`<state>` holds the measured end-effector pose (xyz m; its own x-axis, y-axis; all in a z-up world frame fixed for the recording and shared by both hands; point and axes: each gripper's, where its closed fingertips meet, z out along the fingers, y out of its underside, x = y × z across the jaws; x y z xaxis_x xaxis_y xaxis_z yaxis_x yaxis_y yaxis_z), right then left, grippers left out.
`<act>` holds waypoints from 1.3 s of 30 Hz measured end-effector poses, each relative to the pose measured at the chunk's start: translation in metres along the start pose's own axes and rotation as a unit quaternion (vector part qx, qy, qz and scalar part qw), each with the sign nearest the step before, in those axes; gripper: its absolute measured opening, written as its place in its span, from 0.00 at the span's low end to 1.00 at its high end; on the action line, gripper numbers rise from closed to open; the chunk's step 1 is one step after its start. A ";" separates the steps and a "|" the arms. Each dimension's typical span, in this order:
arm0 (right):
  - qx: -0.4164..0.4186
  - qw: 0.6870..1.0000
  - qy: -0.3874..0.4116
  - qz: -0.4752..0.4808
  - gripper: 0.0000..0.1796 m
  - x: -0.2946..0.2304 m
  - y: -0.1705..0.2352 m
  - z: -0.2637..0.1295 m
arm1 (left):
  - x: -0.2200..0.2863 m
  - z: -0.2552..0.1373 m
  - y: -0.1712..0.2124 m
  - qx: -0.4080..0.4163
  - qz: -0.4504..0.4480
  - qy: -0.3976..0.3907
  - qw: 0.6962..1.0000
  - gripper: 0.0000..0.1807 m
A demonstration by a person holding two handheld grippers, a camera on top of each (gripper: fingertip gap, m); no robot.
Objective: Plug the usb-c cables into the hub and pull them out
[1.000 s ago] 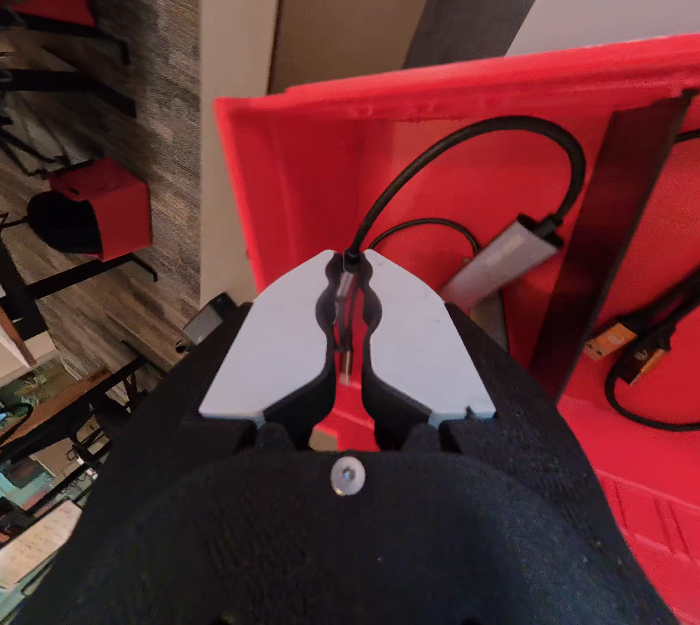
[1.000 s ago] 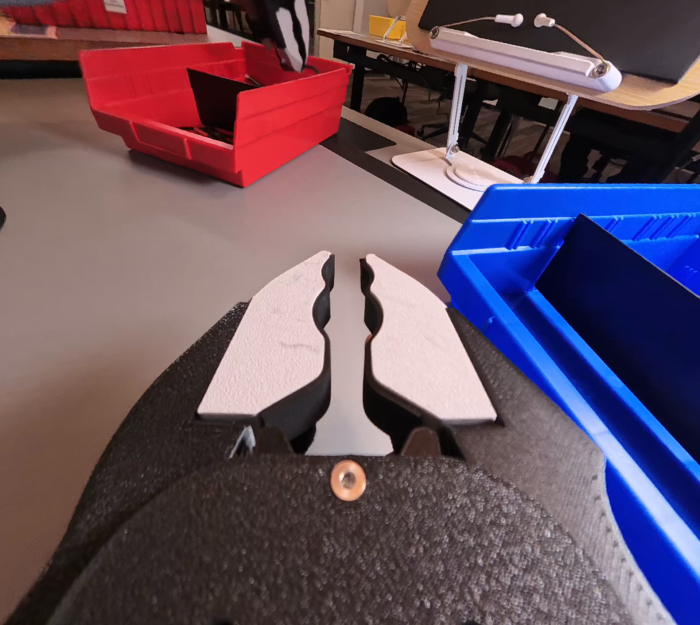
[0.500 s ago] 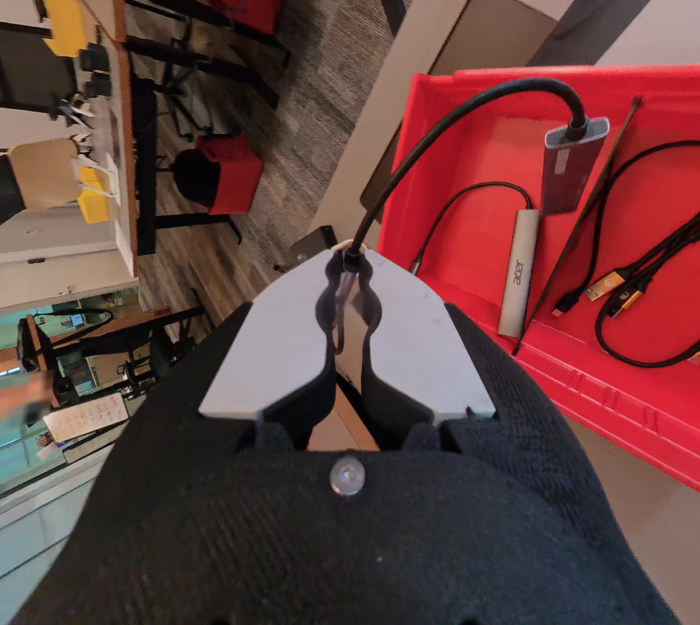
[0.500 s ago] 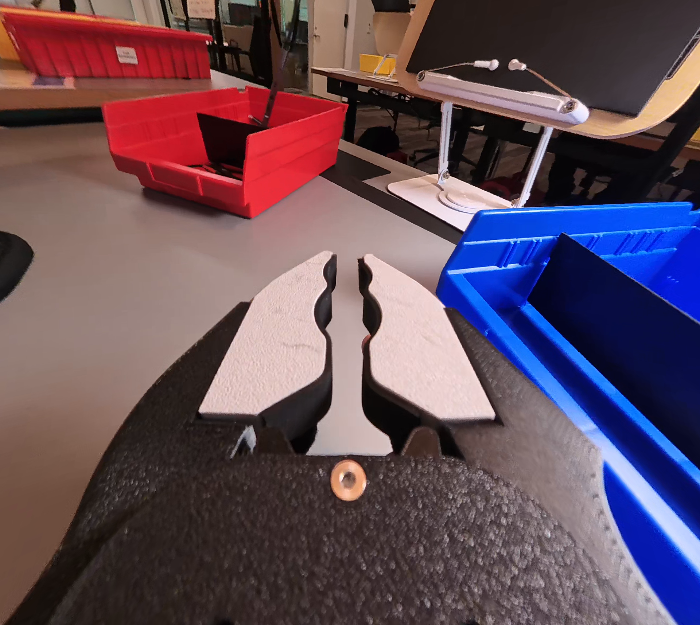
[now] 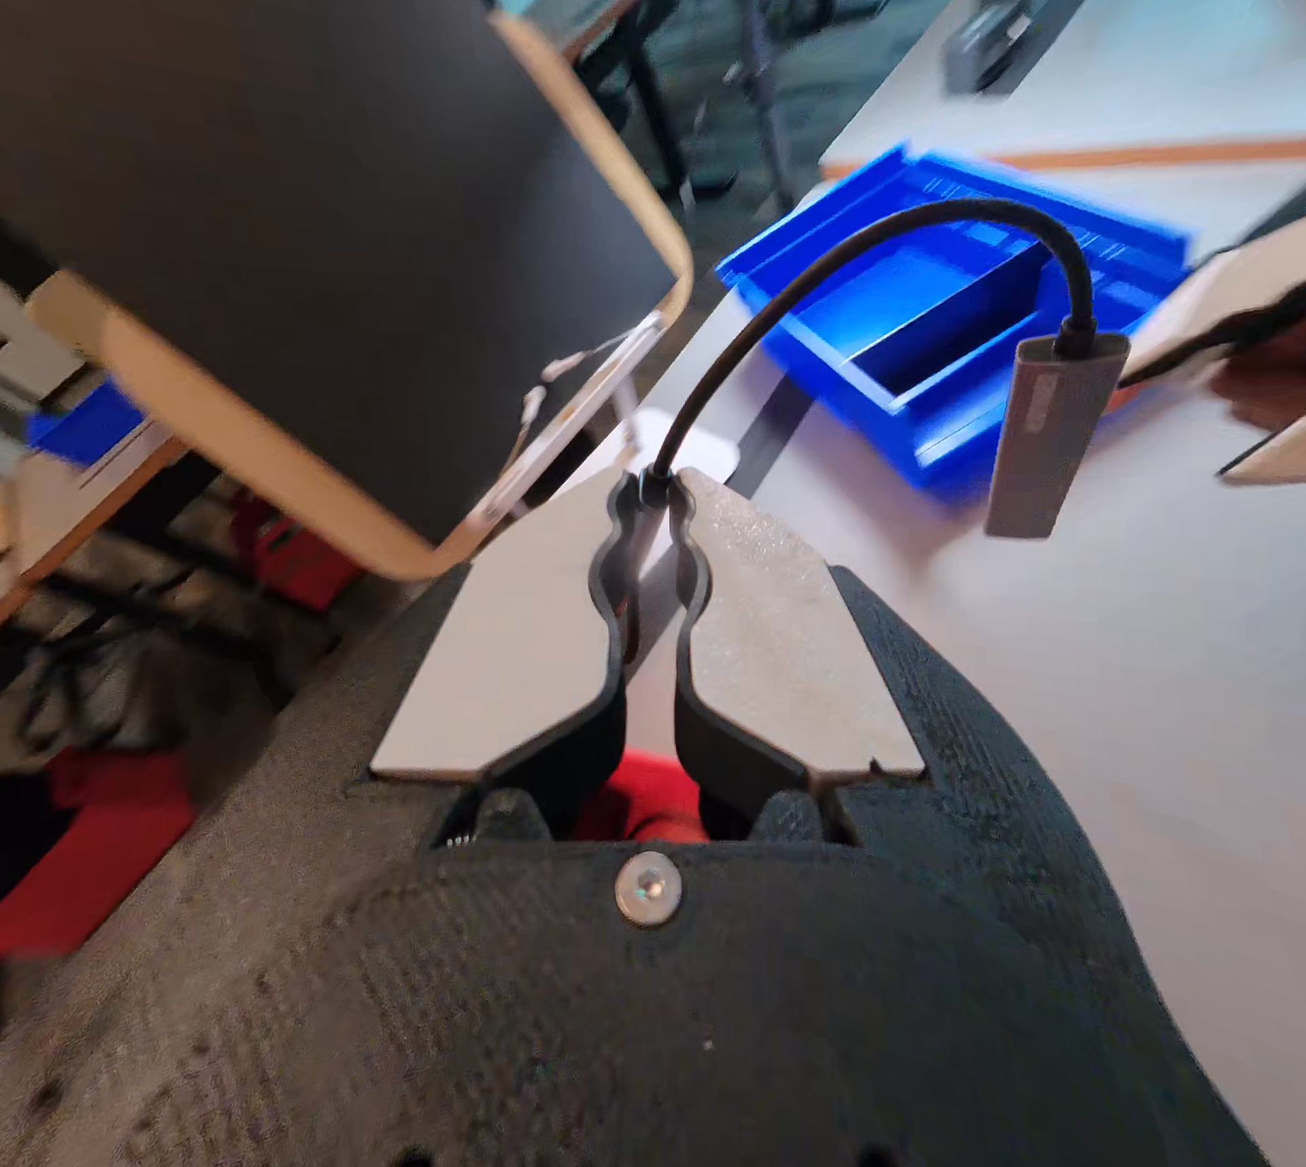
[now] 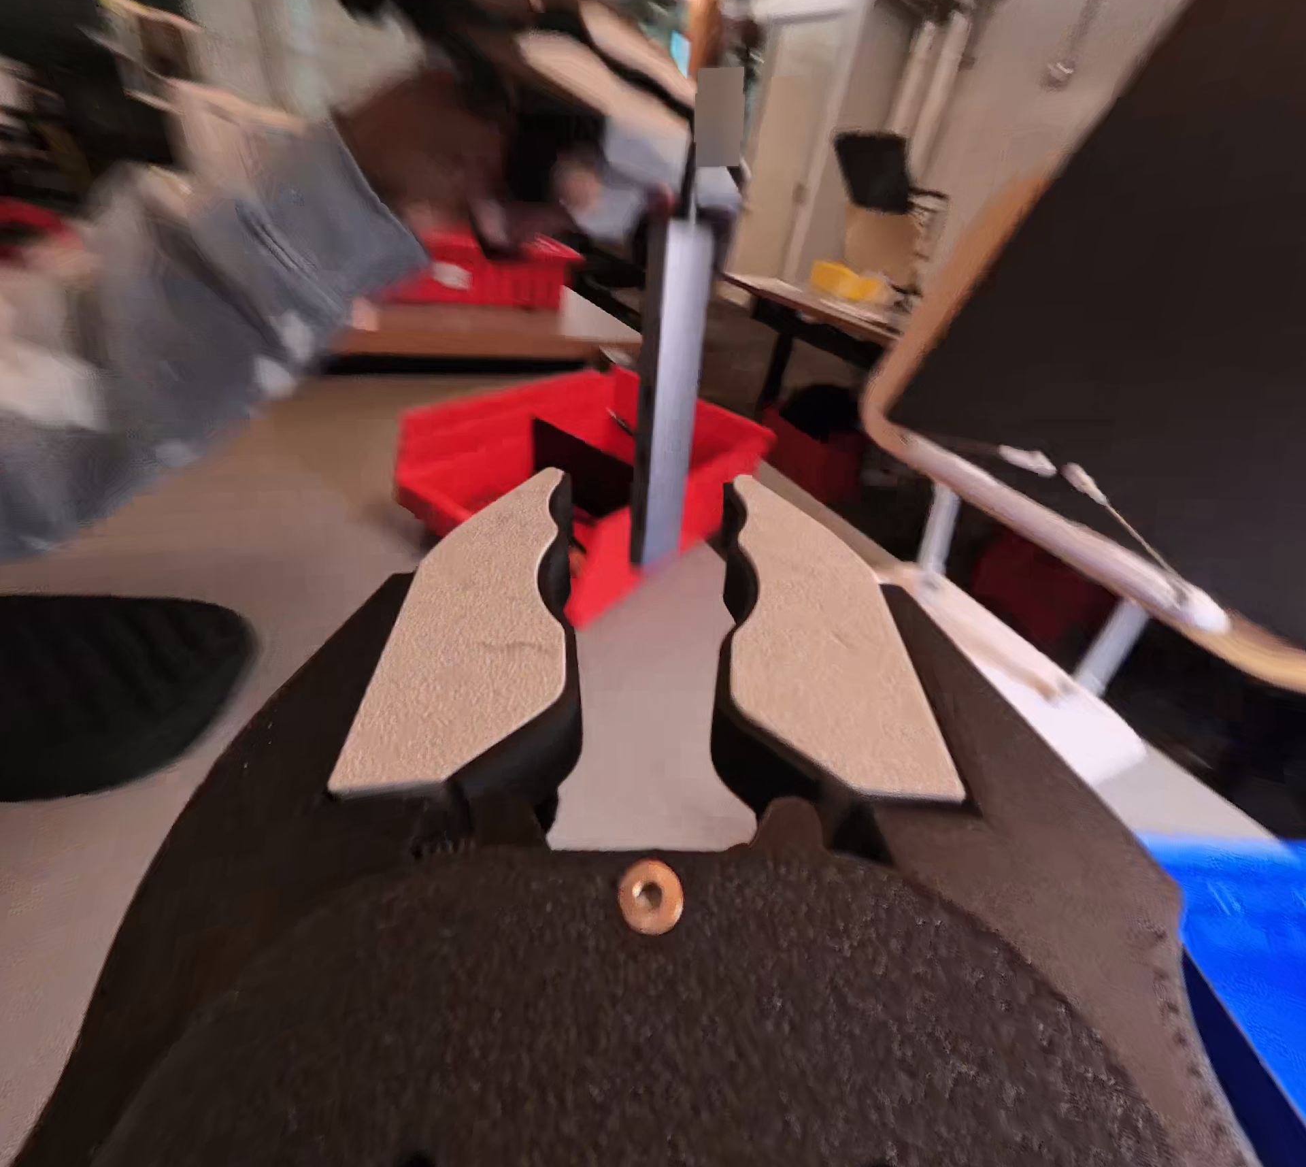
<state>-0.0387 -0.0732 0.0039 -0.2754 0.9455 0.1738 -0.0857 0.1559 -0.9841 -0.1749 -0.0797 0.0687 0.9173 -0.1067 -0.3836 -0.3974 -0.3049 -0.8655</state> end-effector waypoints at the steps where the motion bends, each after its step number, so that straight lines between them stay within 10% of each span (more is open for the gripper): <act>1: 0.022 0.998 -0.053 0.013 0.22 -0.010 -0.021 0.002 | 0.016 0.003 -0.007 0.026 -0.006 0.016 1.000 0.05; 5: 0.036 0.975 -0.215 0.038 0.24 -0.028 -0.060 -0.013 | 0.068 0.004 -0.022 0.115 -0.043 0.084 0.989 0.06; 17: -0.028 0.926 -0.377 0.011 0.23 -0.096 -0.019 -0.033 | 0.148 -0.002 -0.038 0.188 -0.100 0.250 0.944 0.06; 23: -0.062 0.911 -0.406 -0.028 0.09 -0.122 -0.003 -0.031 | 0.161 0.009 -0.034 0.173 -0.105 0.266 0.943 0.06; 39: -0.065 0.925 -0.374 -0.030 0.10 -0.116 -0.004 -0.036 | 0.159 0.002 -0.029 0.165 -0.115 0.275 0.940 0.06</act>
<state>0.0285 -0.1732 -0.0138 -0.8631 0.4799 0.1572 -0.0188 0.2806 -0.9596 -0.0177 -0.0864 0.0320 0.8175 -0.5752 -0.0288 -0.0904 -0.0788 -0.9928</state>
